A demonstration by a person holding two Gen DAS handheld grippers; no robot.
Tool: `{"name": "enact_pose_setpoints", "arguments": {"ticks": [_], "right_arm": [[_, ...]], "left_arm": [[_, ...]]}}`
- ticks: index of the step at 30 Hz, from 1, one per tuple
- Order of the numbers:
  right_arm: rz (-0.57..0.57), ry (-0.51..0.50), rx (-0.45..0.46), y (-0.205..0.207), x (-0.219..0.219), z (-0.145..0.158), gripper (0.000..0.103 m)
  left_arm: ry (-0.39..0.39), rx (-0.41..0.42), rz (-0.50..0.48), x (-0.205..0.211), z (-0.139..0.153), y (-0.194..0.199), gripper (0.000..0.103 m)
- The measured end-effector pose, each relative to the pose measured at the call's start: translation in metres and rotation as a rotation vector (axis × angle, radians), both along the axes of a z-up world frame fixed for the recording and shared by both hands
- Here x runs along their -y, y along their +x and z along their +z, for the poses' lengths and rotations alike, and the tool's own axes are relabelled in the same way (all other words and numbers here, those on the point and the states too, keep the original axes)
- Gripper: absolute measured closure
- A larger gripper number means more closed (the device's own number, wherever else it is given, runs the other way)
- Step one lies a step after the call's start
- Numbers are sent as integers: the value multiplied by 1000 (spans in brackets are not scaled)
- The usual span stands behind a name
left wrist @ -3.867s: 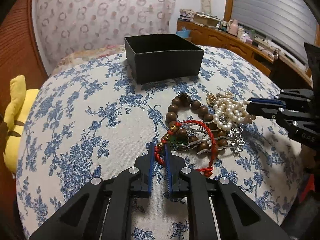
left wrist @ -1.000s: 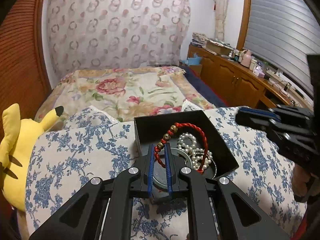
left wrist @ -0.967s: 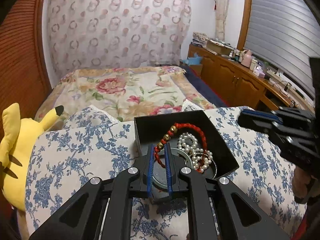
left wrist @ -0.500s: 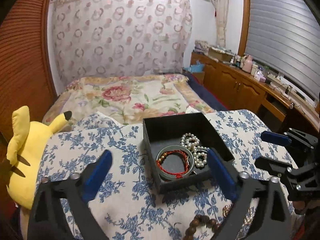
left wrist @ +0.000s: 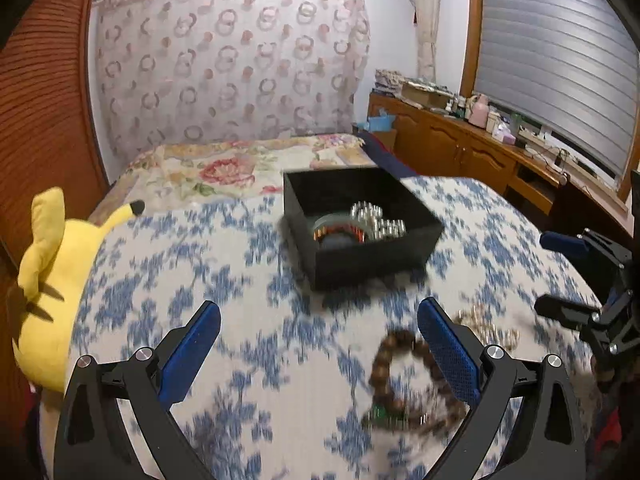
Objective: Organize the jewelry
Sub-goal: 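Open both tools to drop the bracelet and pearls into the box, then move the right tool to the silver fork-shaped hair comb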
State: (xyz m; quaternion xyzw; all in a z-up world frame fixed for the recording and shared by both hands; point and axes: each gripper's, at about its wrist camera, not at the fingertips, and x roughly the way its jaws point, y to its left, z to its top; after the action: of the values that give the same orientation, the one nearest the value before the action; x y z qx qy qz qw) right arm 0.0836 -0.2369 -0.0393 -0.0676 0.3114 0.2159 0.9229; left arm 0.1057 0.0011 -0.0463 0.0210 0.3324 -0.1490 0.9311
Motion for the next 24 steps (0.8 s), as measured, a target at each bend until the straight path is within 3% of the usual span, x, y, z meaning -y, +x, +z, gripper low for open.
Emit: {"name": "enact_pose_setpoints", "arguments": {"ticks": [12,24], "right_arm": [[-9,-20,-120,-35,9,-37,6],[151,-47,-125,-37,-35,-33,17]], "left_arm": [[-26,-81,-36,0,-21,-41,8],[-20,-126,-31,0,-40,-60,8]]}}
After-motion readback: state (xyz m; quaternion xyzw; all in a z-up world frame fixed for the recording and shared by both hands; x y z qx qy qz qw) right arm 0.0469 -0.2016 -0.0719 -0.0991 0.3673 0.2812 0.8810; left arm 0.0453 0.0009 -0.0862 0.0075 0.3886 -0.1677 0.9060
